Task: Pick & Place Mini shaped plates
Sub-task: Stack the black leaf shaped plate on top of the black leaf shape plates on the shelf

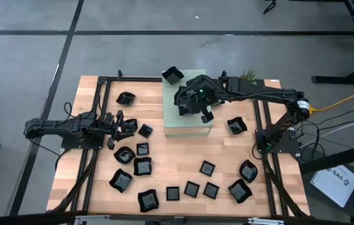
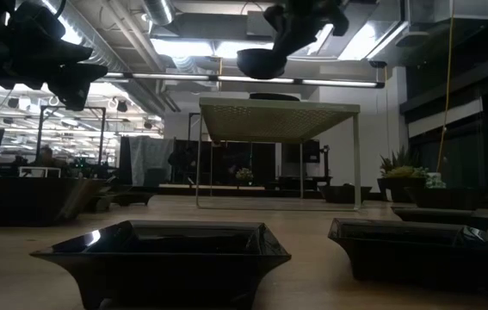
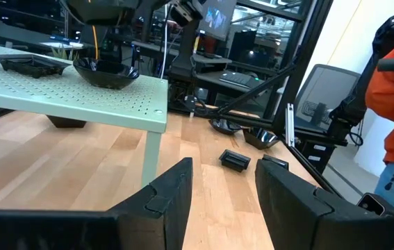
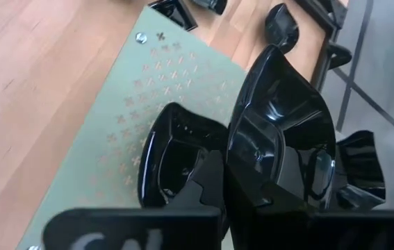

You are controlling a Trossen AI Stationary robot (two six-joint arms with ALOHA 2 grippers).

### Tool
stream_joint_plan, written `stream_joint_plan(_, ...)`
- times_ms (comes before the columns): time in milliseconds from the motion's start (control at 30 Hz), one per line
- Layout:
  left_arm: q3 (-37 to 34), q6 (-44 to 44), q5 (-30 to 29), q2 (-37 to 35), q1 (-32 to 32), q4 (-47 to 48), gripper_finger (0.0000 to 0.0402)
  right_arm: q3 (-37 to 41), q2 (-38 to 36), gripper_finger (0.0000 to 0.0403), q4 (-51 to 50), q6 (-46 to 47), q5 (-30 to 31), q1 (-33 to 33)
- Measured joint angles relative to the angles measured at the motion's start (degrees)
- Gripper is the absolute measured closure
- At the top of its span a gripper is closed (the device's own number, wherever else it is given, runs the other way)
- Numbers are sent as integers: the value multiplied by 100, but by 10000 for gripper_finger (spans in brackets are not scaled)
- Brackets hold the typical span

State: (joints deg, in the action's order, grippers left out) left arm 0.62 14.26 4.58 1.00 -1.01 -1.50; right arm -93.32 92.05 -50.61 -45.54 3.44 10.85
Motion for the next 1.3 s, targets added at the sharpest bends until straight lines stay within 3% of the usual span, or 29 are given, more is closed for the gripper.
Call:
stream_joint_plan(867, 0, 0, -2, 1, 0, 0, 249, 463, 0, 398, -207, -11, -37, 96)
stream_joint_plan(1300, 0, 0, -1, 1, 0, 0, 249, 463, 0, 364, -344, 29, -155, 81)
